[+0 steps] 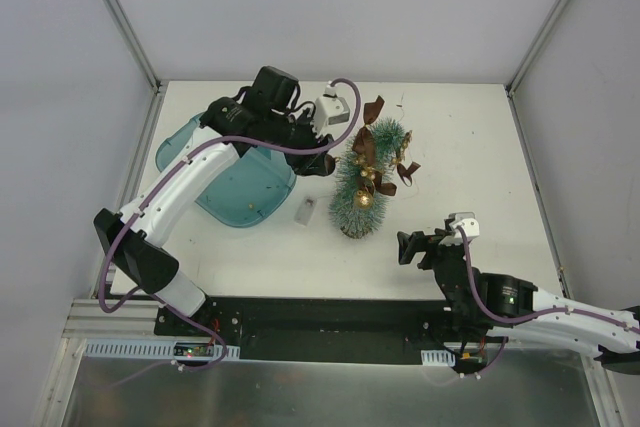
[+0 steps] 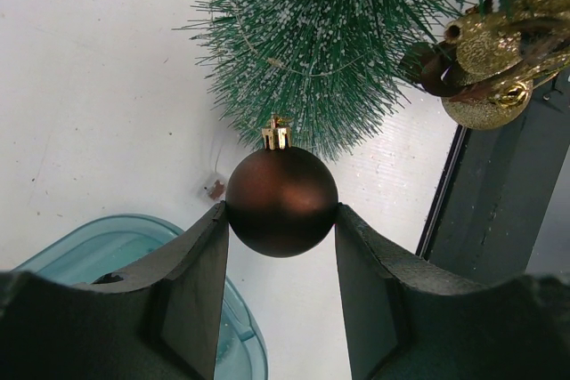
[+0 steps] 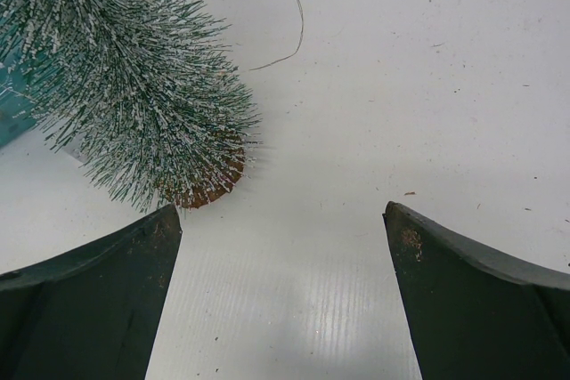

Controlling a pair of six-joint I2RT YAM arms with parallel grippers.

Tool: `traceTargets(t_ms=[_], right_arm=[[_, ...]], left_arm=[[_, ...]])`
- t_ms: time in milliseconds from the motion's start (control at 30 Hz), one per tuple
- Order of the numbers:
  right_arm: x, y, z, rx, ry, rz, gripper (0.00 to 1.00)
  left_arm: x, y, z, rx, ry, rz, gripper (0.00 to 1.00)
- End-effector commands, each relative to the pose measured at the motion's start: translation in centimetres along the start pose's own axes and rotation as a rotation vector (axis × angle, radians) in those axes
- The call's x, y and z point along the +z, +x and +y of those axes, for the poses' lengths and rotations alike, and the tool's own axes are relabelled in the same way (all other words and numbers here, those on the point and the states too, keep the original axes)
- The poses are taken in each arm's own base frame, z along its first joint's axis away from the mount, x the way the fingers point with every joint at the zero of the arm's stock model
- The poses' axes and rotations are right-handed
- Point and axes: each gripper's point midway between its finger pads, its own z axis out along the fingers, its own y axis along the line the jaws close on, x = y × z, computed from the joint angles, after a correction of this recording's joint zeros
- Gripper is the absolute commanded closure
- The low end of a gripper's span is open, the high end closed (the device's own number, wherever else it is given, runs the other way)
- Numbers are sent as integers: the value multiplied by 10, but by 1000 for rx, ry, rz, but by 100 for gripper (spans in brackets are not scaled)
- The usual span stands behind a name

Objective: Decorate the small christmas tree

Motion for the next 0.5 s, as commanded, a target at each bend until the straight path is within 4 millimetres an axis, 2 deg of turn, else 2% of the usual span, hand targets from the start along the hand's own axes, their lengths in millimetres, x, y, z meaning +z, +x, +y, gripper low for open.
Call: traceTargets(t_ms=[0,467], right_arm=[[-2,-19,0,31,11,-37,1],[-2,-19,2,28,8,-36,1]], left_arm=[[-15,-14,-16,16,20,-56,100],[-19,-3,-20,5,12,-36,100]])
